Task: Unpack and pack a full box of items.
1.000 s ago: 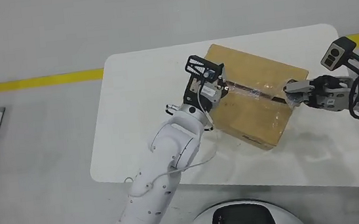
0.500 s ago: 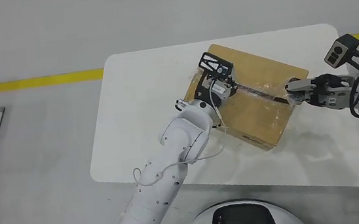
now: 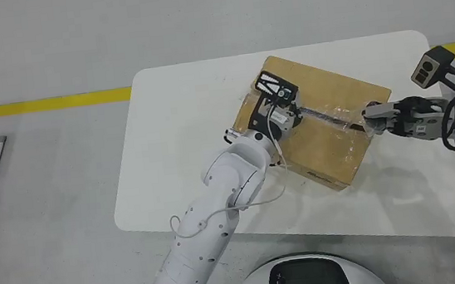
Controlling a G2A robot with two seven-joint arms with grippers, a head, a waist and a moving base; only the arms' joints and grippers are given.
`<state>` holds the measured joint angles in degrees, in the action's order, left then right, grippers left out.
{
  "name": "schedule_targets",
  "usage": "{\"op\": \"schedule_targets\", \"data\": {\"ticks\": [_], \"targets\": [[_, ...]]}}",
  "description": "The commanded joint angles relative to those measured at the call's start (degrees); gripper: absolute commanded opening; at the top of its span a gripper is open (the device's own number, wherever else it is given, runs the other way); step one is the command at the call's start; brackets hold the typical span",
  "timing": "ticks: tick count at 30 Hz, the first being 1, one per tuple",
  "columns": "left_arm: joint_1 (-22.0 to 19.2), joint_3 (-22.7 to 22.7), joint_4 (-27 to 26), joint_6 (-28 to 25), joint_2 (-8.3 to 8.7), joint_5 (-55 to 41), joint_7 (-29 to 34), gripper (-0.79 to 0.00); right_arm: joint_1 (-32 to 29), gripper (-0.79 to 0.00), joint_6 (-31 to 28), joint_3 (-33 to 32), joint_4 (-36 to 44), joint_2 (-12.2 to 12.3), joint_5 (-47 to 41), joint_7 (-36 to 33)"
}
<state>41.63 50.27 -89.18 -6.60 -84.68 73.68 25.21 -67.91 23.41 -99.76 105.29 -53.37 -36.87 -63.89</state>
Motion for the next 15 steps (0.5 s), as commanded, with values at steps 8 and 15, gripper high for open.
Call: {"op": "schedule_targets", "data": {"ticks": [8,15], "targets": [[-0.34,-1.09,0.94,-1.35,-0.65,0.07,2.5,-0.785,-1.54,-0.785,-0.3,0.11,0.42,0.42,-0.53,0.71],[0.18,-0.94,1.39,-1.74,-0.91,0.43,2.87,-0.785,-1.93,-0.748,-0.5,0.12,0.41,0.75,-0.85,1.26]]}}
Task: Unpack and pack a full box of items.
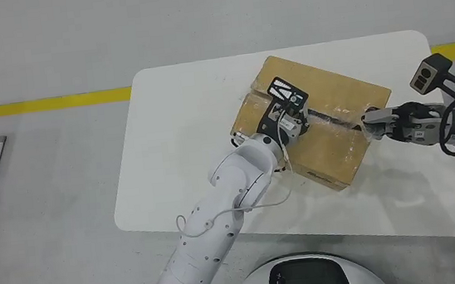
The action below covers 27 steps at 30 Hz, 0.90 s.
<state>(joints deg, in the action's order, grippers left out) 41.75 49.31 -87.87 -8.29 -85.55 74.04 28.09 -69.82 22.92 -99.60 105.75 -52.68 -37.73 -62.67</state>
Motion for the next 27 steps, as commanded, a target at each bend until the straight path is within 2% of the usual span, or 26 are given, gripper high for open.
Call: {"op": "schedule_targets", "data": {"ticks": [1,5,9,18,27], "targets": [[0.13,0.04,0.22,-0.01,-0.08,0.17,0.01,-0.785,-0.06,-0.727,-0.03,-0.13,-0.06,0.11,-0.04,0.06],[0.28,0.13,0.39,-0.17,-0.26,0.24,-0.14,-0.785,-0.38,-0.717,-0.01,-0.63,0.02,0.34,-0.2,0.18],[0.42,0.2,0.59,-0.42,-0.43,0.43,-0.34,-0.785,-1.25,-0.56,0.26,-1.39,0.44,0.56,-0.53,0.45],[0.65,0.5,0.89,-0.47,-0.81,0.76,-0.8,-0.785,-4.07,-0.551,1.16,-4.87,1.71,1.12,-1.7,0.62],[0.68,0.66,0.9,-0.52,-1.21,1.13,-0.89,-0.785,-9.38,-0.483,3.69,-12.05,2.93,1.97,-1.51,-1.14]]}}
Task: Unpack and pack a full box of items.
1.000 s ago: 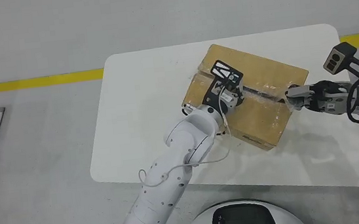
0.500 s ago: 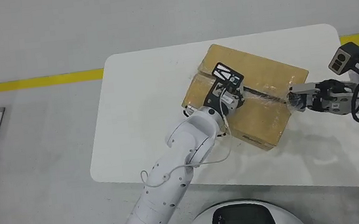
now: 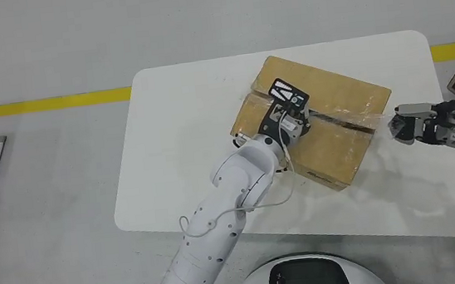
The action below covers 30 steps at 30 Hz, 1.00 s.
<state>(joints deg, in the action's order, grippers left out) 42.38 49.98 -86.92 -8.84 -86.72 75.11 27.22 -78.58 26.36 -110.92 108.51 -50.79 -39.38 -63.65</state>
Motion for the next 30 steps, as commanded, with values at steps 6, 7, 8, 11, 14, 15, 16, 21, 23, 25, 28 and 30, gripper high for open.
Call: {"op": "schedule_targets", "data": {"ticks": [6,7,8,11,14,15,16,21,23,25,28,30], "targets": [[0.17,-0.18,-0.24,-0.03,-0.35,0.22,0.15,-0.785,-3.91,-0.477,1.23,-3.54,1.4,0.41,-0.03,-0.71],[0.19,-0.17,-0.3,-0.07,-0.39,0.25,0.15,-0.785,-4.36,-0.48,1.43,-3.92,1.62,0.48,0.07,-0.8],[0.25,-0.11,-0.31,-0.12,-0.43,0.18,0.07,-0.785,-4.84,-0.483,1.67,-4.26,1.8,0.55,0.24,-0.97],[0.39,0.08,-0.44,-0.14,-0.51,0.35,0.18,-0.785,-6.21,-0.474,2.25,-5.54,1.78,0.75,0.6,-1.17],[0.63,0.16,-0.58,-0.25,-0.59,0.53,0.23,-0.785,-7.33,-0.465,2.19,-6.26,1.4,0.86,0.69,-0.86],[0.72,0.16,-0.57,-0.35,-0.61,0.57,0.24,-0.785,-7.52,-0.456,2.0,-6.28,1.34,0.9,0.69,-0.74],[0.78,0.17,-0.57,-0.39,-0.64,0.61,0.27,-0.785,-7.62,-0.44,1.79,-6.22,1.26,0.94,0.85,-0.49],[0.91,0.36,-0.67,-0.6,-0.81,0.66,0.22,-0.785,-7.36,-0.449,1.29,-4.64,1.6,1.16,1.2,0.46],[0.94,0.63,-0.93,-0.43,-0.85,0.8,0.3,-0.785,-7.05,-0.459,1.23,-3.91,1.49,1.29,1.49,0.48],[1.03,1.05,-1.27,-0.3,-0.85,0.85,0.32,-0.785,-6.64,-0.462,1.08,-3.27,1.06,1.41,1.66,0.68],[1.16,1.98,-2.18,-0.06,-0.82,0.78,0.35,-0.785,-6.02,-0.465,1.05,-2.46,0.45,1.58,1.7,0.9],[1.2,2.68,-2.99,-0.02,-0.79,0.66,0.37,-0.677,-5.67,-0.483,1.06,-2.03,0.14,1.69,1.64,0.98]]}}
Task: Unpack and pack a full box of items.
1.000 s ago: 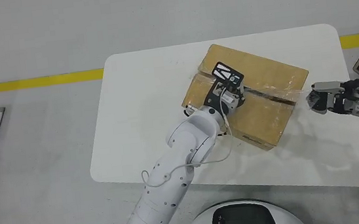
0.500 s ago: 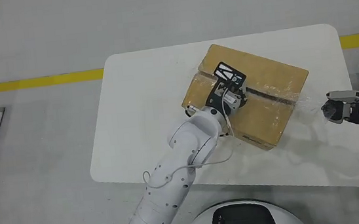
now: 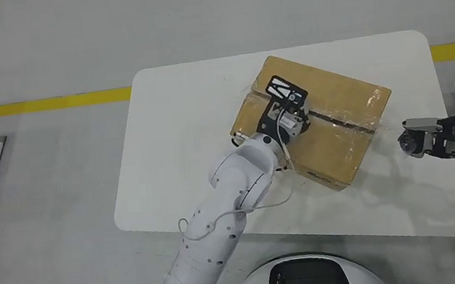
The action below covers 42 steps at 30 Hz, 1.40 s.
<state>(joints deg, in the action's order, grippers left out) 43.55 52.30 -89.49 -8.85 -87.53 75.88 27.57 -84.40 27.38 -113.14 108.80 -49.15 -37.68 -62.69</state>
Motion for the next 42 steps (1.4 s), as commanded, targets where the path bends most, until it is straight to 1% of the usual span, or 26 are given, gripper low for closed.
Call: {"op": "schedule_targets", "data": {"ticks": [1,2,4,5,6,7,9,12,15,17,21,25,29,35,42], "targets": [[0.03,0.7,-0.87,0.01,0.04,-0.16,0.04,-0.671,0.3,-0.493,0.11,0.36,-0.29,0.1,-0.16,0.05],[0.05,0.95,-1.31,-0.04,0.04,-0.26,0.09,-0.671,0.44,-0.52,0.14,0.49,-0.39,0.15,-0.29,0.1],[0.11,1.22,-2.0,-0.2,0.03,-0.46,0.3,-0.674,0.78,-0.606,0.37,0.63,-1.27,0.04,-3.1,0.66],[0.06,1.26,-2.39,-0.35,0.0,-0.55,0.35,-0.677,0.97,-0.714,0.64,0.65,-1.91,-0.13,-5.72,1.43],[0.04,1.31,-2.74,-0.42,-0.04,-0.73,0.35,-0.674,1.12,-0.776,0.82,0.76,-2.08,-0.26,-7.86,2.11],[0.01,1.34,-2.99,-0.43,-0.07,-0.81,0.32,-0.668,1.17,-0.785,0.92,0.9,-2.1,-0.35,-9.35,2.65],[-0.02,1.38,-3.33,-0.48,-0.15,-1.12,0.28,-0.68,1.24,-0.785,1.27,1.15,-2.25,-0.54,-12.48,3.57],[-0.08,1.32,-3.78,-0.78,-0.26,-1.58,0.33,-0.714,1.08,-0.785,1.48,1.24,-1.77,-0.5,-12.96,4.26],[0.0,1.11,-4.02,-1.09,-0.37,-1.9,0.46,-0.785,0.93,-0.785,1.68,1.26,-1.67,-0.42,-13.0,4.57],[0.15,0.89,-4.07,-1.23,-0.46,-2.16,0.55,-0.785,0.75,-0.785,1.9,1.39,-1.54,-0.35,-13.0,4.55],[0.45,0.11,-3.94,-1.66,-0.69,-3.1,0.79,-0.785,-0.13,-0.785,2.71,1.58,-1.14,0.02,-9.8,4.02],[0.49,-1.51,-3.3,-1.99,-1.11,-4.08,0.88,-0.785,-0.88,-0.785,3.1,1.68,-1.26,0.42,-6.83,3.01],[-0.19,-3.15,-2.58,-2.41,-1.63,-4.91,1.18,-0.785,-1.27,-0.785,3.8,1.48,-1.11,0.69,-5.73,3.08],[-2.01,-5.84,-0.36,-1.99,-2.56,-4.43,1.71,-0.785,-1.52,-0.785,5.45,1.28,-0.94,1.03,-4.74,4.32],[-2.66,-8.08,3.49,-0.37,-3.43,-2.5,2.81,-0.785,-2.05,-0.785,6.53,1.11,-0.3,1.44,-3.87,4.28]]}}
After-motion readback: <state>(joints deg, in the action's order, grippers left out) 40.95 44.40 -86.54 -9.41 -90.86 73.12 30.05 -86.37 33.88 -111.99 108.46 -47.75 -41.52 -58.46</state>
